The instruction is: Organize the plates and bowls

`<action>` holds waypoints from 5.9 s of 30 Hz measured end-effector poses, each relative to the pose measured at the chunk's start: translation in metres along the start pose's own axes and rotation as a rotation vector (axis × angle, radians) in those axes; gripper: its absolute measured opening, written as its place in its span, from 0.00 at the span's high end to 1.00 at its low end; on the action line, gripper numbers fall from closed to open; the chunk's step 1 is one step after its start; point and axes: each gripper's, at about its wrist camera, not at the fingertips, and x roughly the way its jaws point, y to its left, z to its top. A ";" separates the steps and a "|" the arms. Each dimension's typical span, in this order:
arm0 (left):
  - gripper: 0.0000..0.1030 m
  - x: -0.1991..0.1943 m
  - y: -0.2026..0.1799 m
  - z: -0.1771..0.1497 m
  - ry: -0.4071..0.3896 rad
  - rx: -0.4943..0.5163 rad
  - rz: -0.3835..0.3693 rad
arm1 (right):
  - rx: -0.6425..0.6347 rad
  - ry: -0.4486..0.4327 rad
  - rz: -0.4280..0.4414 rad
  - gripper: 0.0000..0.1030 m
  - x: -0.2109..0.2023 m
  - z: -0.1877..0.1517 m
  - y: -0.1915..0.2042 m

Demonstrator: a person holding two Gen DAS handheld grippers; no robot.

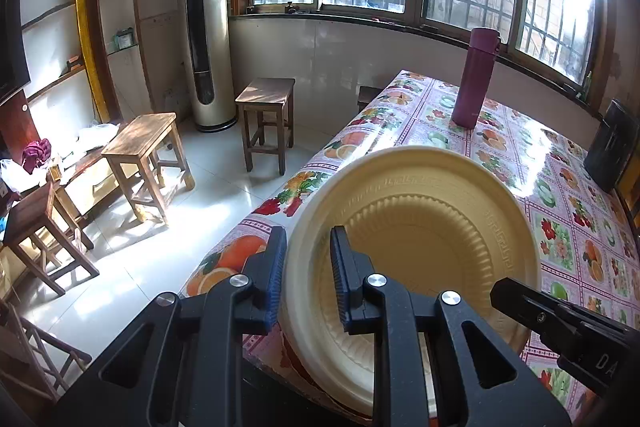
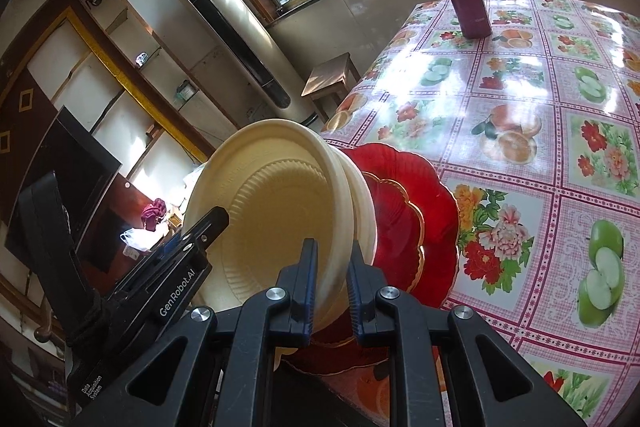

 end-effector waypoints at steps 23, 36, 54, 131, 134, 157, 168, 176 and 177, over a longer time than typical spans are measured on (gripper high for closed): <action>0.53 -0.012 0.005 0.001 -0.070 0.025 0.069 | -0.058 -0.110 -0.069 0.73 -0.026 0.003 0.008; 0.21 -0.042 0.009 0.001 -0.170 0.028 0.106 | -0.073 -0.159 -0.034 0.37 -0.048 -0.010 0.002; 0.19 -0.082 -0.007 -0.007 -0.200 0.081 0.055 | -0.158 -0.270 -0.008 0.28 -0.089 -0.047 0.003; 0.00 -0.088 -0.016 -0.017 -0.104 0.072 -0.088 | -0.148 -0.275 0.051 0.27 -0.096 -0.070 -0.001; 0.00 -0.087 -0.018 -0.016 -0.102 0.079 -0.087 | -0.147 -0.273 0.055 0.27 -0.095 -0.070 -0.001; 0.00 -0.082 -0.015 -0.014 -0.069 0.083 -0.077 | -0.151 -0.261 0.086 0.26 -0.090 -0.070 0.004; 0.00 -0.085 0.006 -0.016 -0.085 0.045 -0.050 | -0.182 -0.251 0.089 0.26 -0.086 -0.072 0.019; 0.00 -0.085 0.017 -0.016 -0.100 0.023 -0.041 | -0.209 -0.237 0.079 0.26 -0.079 -0.073 0.028; 0.00 -0.085 0.018 -0.016 -0.102 0.023 -0.042 | -0.212 -0.237 0.076 0.26 -0.079 -0.074 0.029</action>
